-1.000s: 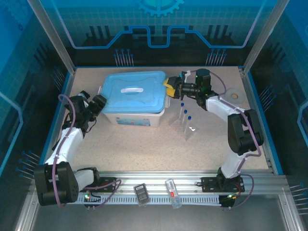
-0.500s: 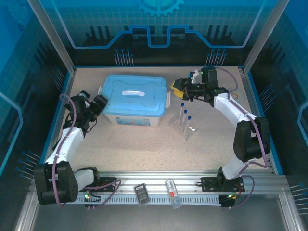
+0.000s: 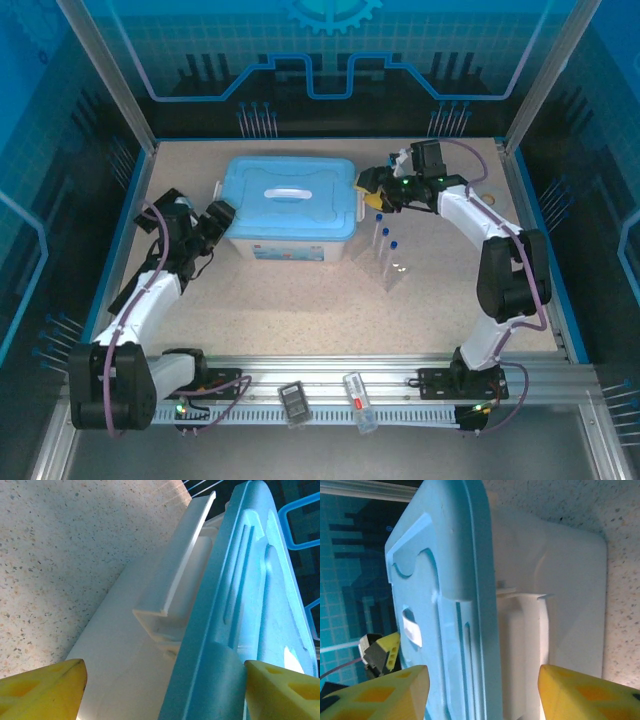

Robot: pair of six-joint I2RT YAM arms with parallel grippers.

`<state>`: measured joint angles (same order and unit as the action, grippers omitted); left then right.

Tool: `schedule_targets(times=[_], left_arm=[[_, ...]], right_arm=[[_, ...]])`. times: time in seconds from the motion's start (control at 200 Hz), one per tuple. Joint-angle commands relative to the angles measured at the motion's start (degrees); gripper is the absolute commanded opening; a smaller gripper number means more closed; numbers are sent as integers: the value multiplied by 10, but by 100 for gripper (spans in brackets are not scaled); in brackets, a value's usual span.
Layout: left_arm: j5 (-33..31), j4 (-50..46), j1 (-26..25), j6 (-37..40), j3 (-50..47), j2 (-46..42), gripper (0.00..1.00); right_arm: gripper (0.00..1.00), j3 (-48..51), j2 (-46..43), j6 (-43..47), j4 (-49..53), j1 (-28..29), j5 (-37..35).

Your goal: Organize the chemistry lab equipment

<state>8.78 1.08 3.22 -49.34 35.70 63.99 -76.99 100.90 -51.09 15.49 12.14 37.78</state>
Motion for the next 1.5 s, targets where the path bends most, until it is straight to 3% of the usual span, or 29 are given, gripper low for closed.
schedule_targets(times=[0.0,0.19,0.445,0.681,0.851,0.996,1.261,1.381,1.496], left_arm=[[-4,-55,-9,-1,-24,-4,81],[-4,-57,-9,-2,-26,-6,81],[-4,-56,-10,-8,-28,-12,81],[-6,-56,-10,-6,-34,-15,81],[-4,-56,-10,-6,-35,-15,81],[-5,-58,-10,-5,-35,-19,81],[-7,-60,-10,-7,-39,-22,81],[-10,-58,-10,-6,-39,-23,81],[-5,-57,-9,-7,-35,-19,82]], right_arm=[[61,-27,6,41,46,-15,-38],[61,-47,14,75,78,-17,-70],[62,-67,52,82,65,-11,-11],[63,-48,62,26,-12,-2,48],[63,-22,77,-57,-127,0,109],[64,-39,83,-38,-104,4,110],[63,-104,91,78,78,13,41],[64,-89,85,78,75,7,25],[71,-75,88,66,40,6,54]])
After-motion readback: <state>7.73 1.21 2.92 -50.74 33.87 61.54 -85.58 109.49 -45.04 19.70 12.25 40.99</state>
